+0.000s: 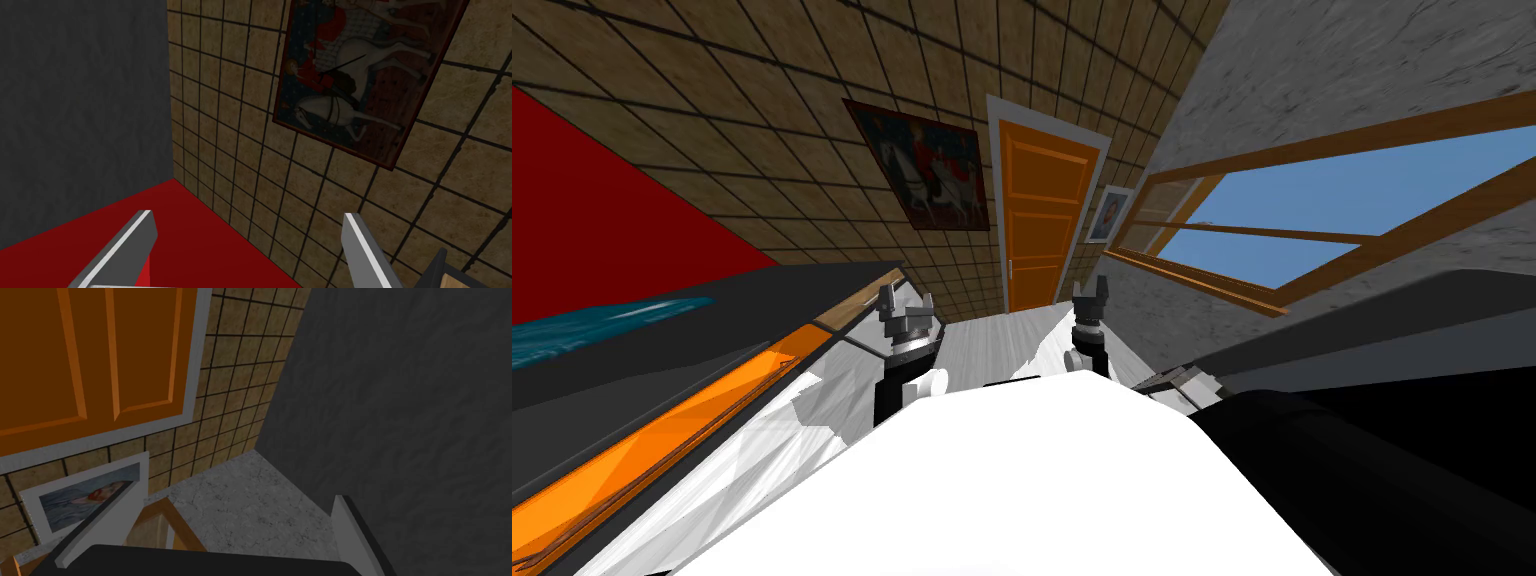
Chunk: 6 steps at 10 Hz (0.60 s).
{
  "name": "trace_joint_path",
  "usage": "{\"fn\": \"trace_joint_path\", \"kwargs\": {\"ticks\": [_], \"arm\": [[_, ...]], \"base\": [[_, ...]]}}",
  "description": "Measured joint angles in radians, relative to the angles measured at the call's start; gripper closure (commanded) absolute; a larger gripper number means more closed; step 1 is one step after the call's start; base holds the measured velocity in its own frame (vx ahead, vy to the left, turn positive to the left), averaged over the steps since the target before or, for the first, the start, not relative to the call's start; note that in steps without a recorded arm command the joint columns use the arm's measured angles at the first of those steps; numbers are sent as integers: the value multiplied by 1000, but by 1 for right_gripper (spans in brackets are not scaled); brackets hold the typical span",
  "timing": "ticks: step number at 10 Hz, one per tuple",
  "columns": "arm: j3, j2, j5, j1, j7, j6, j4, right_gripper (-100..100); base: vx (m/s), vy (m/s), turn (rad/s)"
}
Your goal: Pull the door open
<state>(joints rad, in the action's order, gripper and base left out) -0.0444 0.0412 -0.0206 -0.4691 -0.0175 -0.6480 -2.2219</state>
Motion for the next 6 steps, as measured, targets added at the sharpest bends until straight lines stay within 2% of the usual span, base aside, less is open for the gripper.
{"fn": "trace_joint_path", "kwargs": {"ticks": [3, 6], "arm": [[-14, -22, 46, 6, 39, -13, 44, -100], [-18, -46, 101, 26, 88, -27, 103, -100]], "base": [[106, 3, 96], [115, -4, 138]]}}
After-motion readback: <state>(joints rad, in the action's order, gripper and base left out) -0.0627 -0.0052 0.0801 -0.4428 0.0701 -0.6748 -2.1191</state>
